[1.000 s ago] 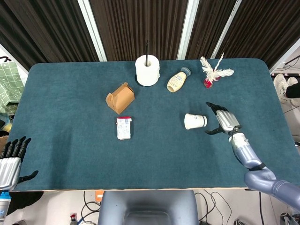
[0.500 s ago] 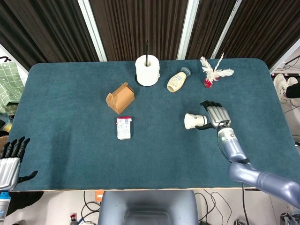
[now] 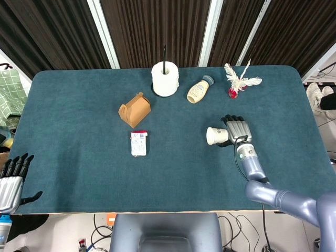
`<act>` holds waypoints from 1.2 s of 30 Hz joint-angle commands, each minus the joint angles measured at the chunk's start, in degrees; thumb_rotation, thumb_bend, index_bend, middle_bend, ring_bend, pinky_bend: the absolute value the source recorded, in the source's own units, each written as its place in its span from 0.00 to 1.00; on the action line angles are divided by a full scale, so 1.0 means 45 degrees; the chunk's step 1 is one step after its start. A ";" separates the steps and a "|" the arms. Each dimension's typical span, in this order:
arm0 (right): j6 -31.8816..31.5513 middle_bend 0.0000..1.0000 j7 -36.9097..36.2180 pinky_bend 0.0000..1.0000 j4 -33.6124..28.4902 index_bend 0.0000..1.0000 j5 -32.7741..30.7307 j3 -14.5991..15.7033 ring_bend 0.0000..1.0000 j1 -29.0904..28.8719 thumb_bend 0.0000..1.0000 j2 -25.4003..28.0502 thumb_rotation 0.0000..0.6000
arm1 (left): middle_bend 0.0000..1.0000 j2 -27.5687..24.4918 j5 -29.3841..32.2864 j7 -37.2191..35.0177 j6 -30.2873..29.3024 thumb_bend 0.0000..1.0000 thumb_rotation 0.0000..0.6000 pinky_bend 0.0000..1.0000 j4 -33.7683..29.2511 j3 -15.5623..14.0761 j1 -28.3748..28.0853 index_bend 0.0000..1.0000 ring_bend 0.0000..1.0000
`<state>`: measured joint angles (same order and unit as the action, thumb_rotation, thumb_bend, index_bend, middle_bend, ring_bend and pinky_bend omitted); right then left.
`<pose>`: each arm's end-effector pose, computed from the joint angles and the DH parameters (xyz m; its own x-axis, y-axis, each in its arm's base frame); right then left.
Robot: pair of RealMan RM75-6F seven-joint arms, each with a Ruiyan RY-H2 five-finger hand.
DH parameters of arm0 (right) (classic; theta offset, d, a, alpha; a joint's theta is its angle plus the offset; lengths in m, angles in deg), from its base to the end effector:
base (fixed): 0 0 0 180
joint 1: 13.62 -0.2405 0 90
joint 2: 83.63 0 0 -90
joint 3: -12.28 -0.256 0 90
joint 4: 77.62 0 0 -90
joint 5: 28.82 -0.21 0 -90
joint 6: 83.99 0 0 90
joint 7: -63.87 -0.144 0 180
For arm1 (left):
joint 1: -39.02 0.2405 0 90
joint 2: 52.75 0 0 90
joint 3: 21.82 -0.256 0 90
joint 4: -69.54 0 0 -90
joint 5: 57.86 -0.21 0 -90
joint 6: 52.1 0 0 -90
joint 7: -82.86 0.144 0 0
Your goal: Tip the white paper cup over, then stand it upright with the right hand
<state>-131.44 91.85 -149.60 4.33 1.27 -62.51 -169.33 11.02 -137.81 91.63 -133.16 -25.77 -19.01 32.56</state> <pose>-0.2168 -0.4120 0.0250 0.4527 -0.3536 0.8185 -0.8740 0.0061 0.4860 -0.3135 0.1878 0.1519 0.4787 0.0760 0.8747 0.8740 0.0539 -0.4830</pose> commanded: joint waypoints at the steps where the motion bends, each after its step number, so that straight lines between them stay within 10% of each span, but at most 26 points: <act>1: 0.0049 0.13 0.0011 0.14 0.0054 0.28 -0.0017 0.0003 0.08 -0.0048 0.10 -0.0112 0.77 | 0.00 0.0004 0.0000 -0.0027 0.0016 0.03 1.00 0.00 0.0037 -0.0003 -0.0006 0.00 0.00; 36: 0.0228 0.13 0.0227 0.14 0.0698 0.35 -0.0270 -0.0151 0.08 -0.0537 0.12 -0.1080 0.91 | 0.00 -0.0062 -0.0057 -0.0265 0.0005 0.03 1.00 0.00 0.0039 -0.0030 0.0017 0.00 0.00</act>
<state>-130.42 92.89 -146.46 3.12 0.61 -64.91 -174.13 10.75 -138.07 90.44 -133.14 -25.60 -19.14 32.64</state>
